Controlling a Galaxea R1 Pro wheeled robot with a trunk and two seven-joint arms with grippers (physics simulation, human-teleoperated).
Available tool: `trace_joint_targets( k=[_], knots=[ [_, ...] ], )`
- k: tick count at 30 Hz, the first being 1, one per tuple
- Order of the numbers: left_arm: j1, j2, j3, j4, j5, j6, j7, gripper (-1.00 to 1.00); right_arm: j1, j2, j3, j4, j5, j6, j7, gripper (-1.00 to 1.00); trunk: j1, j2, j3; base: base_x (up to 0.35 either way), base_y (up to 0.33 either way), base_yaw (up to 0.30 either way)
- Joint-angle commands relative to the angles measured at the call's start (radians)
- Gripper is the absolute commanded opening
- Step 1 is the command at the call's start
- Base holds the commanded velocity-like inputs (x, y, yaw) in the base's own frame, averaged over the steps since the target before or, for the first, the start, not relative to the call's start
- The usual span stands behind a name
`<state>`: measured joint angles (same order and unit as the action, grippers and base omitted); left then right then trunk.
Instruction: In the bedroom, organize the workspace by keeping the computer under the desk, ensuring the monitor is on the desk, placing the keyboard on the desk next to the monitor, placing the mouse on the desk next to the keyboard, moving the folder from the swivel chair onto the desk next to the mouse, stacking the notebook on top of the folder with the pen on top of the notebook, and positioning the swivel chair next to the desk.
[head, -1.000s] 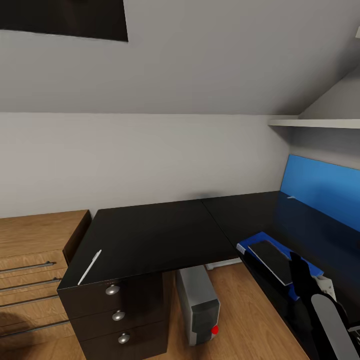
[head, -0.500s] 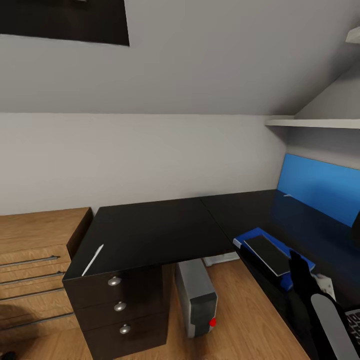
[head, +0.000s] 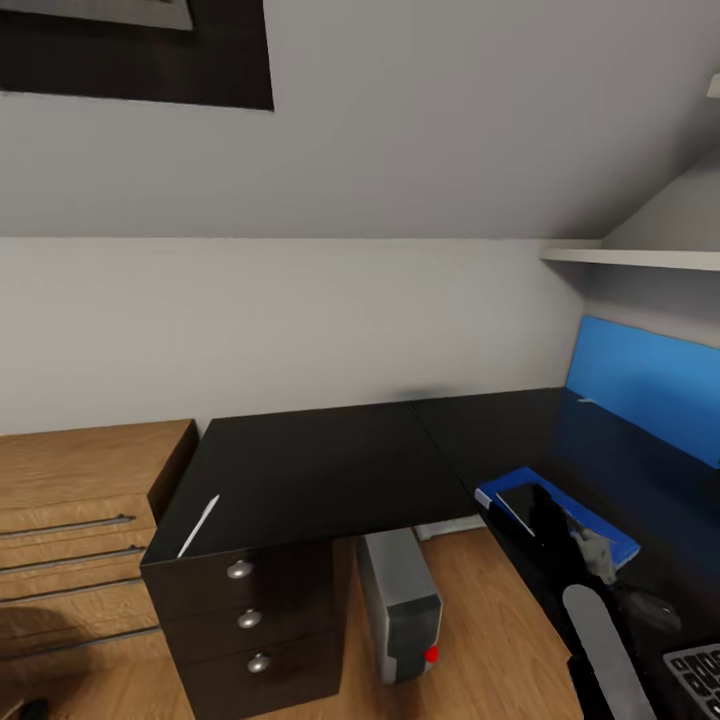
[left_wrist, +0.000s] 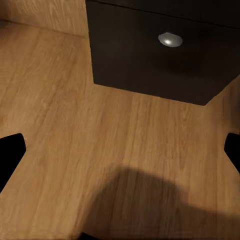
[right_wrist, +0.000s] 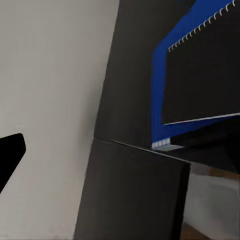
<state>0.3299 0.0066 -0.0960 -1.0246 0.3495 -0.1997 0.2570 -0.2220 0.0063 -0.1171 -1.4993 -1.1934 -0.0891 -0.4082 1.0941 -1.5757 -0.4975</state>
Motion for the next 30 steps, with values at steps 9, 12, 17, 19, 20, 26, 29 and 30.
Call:
trace_joint_targets(
  k=[9,12,17,19,20,26,29,30],
  knots=[
    [-0.002,-0.004,-0.004,0.091,0.006,-0.003,0.004,1.00,-0.009,0.137,0.368,0.306,0.534,-0.361,-0.010,1.00,-0.035,0.063,0.033,0.000,0.000,0.249],
    [-0.003,-0.004,-0.004,0.095,0.006,-0.003,0.004,1.00,-0.034,0.168,0.387,0.451,0.675,-0.383,-0.011,1.00,-0.046,0.084,0.044,0.000,0.000,0.271],
    [-0.003,-0.005,-0.004,0.098,0.006,-0.003,0.004,1.00,-0.102,0.168,0.403,0.684,0.805,-0.399,-0.013,1.00,-0.065,0.119,0.060,0.000,0.000,0.281],
    [-0.003,-0.005,-0.004,0.099,0.005,-0.003,0.003,1.00,-0.118,0.168,0.406,0.729,0.822,-0.402,-0.013,1.00,-0.073,0.133,0.066,0.000,0.000,0.284],
    [-0.003,-0.005,-0.004,0.099,0.005,-0.003,0.003,1.00,-0.121,0.168,0.406,0.739,0.826,-0.403,-0.013,1.00,-0.077,0.140,0.069,0.000,0.000,0.284],
    [-0.003,-0.005,-0.005,0.107,0.005,-0.003,0.001,1.00,-0.134,0.168,0.410,0.775,0.841,-0.405,-0.014,1.00,-0.100,0.182,0.088,0.000,0.000,0.285],
    [-0.003,-0.006,-0.005,0.111,0.004,-0.003,0.001,1.00,-0.135,0.168,0.412,0.780,0.842,-0.405,-0.014,1.00,-0.111,0.203,0.097,0.000,0.000,0.285],
    [-0.003,-0.006,-0.005,0.113,0.004,-0.003,0.000,1.00,-0.135,0.168,0.413,0.783,0.842,-0.405,-0.014,1.00,-0.115,0.210,0.101,0.000,0.000,0.286]
  ],
)
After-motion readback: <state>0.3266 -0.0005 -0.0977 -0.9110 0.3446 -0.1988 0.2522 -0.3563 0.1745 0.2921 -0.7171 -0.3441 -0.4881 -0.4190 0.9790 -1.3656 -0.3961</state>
